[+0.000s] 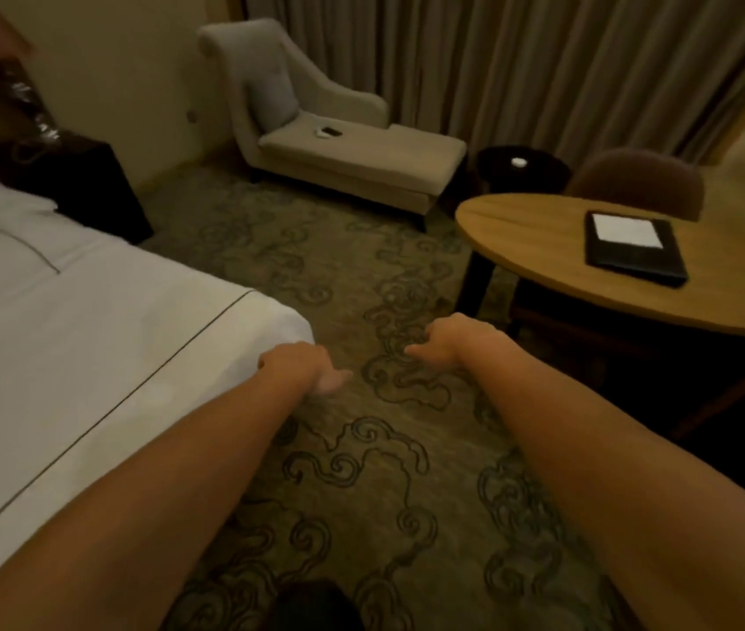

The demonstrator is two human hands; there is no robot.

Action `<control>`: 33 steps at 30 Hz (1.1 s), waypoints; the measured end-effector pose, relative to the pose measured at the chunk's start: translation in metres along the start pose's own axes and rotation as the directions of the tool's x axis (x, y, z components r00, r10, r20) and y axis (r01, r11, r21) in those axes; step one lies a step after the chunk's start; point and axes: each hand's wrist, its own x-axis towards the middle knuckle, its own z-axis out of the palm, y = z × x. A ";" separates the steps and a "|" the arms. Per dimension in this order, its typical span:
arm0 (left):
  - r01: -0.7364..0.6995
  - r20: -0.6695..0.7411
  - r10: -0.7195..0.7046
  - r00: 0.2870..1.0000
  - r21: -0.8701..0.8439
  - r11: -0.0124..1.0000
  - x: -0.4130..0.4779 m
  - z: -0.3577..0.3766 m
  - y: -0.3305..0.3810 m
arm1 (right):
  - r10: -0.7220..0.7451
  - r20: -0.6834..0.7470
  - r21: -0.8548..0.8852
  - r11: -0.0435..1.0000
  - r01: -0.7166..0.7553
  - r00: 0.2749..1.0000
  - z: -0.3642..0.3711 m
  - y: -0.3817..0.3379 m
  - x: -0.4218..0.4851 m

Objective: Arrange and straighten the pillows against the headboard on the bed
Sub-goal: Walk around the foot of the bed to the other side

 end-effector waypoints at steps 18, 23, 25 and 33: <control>0.396 -0.005 -0.404 0.915 -0.190 0.898 0.403 -0.248 -0.063 | -0.357 0.074 -0.229 0.903 0.365 0.931 -0.246 -0.098 0.504; 0.470 0.021 -0.478 0.878 -0.219 0.855 0.498 -0.320 -0.107 | -0.449 0.083 -0.264 0.851 0.455 0.889 -0.324 -0.153 0.622; 0.516 0.028 -0.524 0.851 -0.232 0.825 0.546 -0.342 -0.126 | -0.492 0.082 -0.287 0.821 0.493 0.867 -0.349 -0.181 0.681; 0.648 0.109 -0.658 0.745 -0.353 0.675 0.693 -0.439 -0.223 | -0.593 0.167 -0.315 0.725 0.613 0.788 -0.454 -0.321 0.887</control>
